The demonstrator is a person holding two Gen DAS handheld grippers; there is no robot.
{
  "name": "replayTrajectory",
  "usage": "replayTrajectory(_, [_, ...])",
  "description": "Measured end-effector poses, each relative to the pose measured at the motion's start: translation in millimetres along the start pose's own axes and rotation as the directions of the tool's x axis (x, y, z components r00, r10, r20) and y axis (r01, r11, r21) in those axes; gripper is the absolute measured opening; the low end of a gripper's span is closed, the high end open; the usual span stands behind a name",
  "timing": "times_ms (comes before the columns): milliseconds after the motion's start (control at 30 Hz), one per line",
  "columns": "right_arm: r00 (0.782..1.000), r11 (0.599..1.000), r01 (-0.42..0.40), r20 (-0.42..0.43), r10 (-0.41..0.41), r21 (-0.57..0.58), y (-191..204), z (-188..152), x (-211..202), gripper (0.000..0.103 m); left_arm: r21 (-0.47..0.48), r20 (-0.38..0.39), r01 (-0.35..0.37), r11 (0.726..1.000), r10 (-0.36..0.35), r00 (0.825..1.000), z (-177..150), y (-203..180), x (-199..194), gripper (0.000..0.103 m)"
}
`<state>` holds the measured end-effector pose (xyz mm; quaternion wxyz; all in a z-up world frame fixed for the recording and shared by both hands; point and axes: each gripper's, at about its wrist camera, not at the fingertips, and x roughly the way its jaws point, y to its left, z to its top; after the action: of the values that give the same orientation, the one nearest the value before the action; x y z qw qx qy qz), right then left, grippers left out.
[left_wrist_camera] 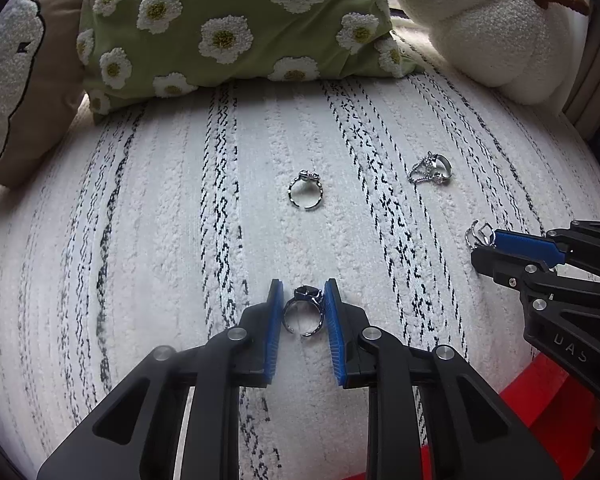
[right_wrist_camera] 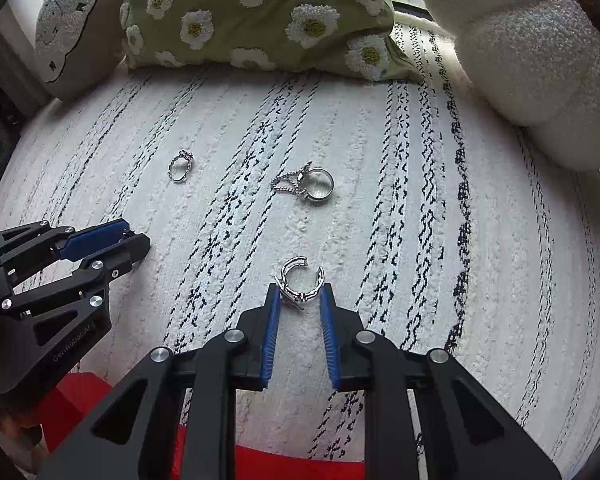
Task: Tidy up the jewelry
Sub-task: 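Lift both held rings off the cushion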
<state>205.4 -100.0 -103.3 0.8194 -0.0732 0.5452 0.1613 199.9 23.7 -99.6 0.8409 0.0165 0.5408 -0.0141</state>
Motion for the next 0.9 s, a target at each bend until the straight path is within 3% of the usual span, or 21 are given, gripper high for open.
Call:
replayTrajectory(67, [1.0, 1.0, -0.011, -0.002, 0.011, 0.006, -0.6, -0.2, -0.7, 0.014, -0.001, -0.001, 0.003, 1.0, -0.003, 1.0, 0.1, 0.4, -0.1, 0.02])
replayTrajectory(900, [0.999, 0.999, -0.034, 0.022, 0.034, -0.003, 0.0, -1.5, -12.3, 0.014, -0.005, 0.011, 0.035, 0.999, -0.035, 0.999, -0.6, 3.9, -15.4, 0.019])
